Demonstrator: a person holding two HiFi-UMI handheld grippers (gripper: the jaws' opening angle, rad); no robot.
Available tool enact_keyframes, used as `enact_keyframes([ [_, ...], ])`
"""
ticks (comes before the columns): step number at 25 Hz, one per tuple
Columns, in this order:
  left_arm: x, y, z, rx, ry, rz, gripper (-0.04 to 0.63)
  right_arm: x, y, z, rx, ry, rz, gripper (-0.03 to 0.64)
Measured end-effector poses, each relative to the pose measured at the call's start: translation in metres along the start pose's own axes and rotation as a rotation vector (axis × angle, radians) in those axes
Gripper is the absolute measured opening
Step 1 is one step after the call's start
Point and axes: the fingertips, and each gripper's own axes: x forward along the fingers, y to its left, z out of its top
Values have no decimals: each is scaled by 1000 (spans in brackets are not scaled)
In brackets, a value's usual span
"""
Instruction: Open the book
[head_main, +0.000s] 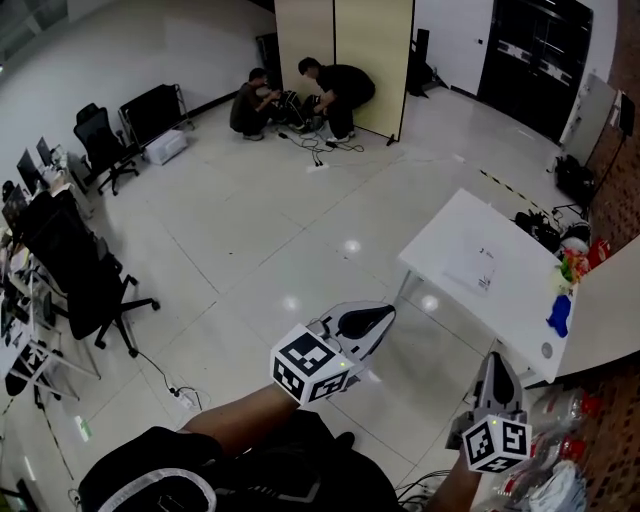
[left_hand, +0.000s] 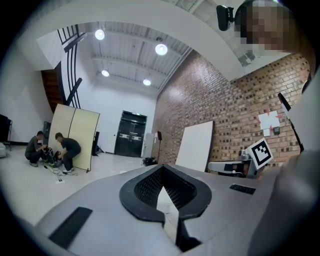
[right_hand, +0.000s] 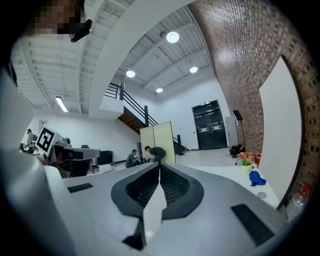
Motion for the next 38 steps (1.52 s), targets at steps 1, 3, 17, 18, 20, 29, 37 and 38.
enact_keyframes([
  [1, 7, 4, 2, 2, 6, 5, -5, 6, -5, 1, 7, -1, 5, 3],
  [3, 20, 11, 1, 3, 26, 17, -5, 15, -12, 5, 12, -9, 20, 3],
  [17, 138, 86, -19, -15, 65, -7, -5, 134, -75, -2, -27, 23, -11, 3],
  [18, 147, 97, -18, -22, 73, -10, -5, 148, -77, -1, -25, 27, -16, 3],
  [20, 167, 121, -14, -36, 77, -17, -5, 176, -81, 6, -26, 30, -36, 3],
  [29, 254, 213, -14, -57, 53, -63, -5, 295, -106, 9, -40, 59, -106, 3],
  [37, 332, 246, -39, -125, 110, -78, -5, 362, -149, -4, -37, 128, -118, 3],
  [38, 344, 249, -44, -125, 120, -76, -5, 370, -158, -8, -36, 135, -115, 3],
])
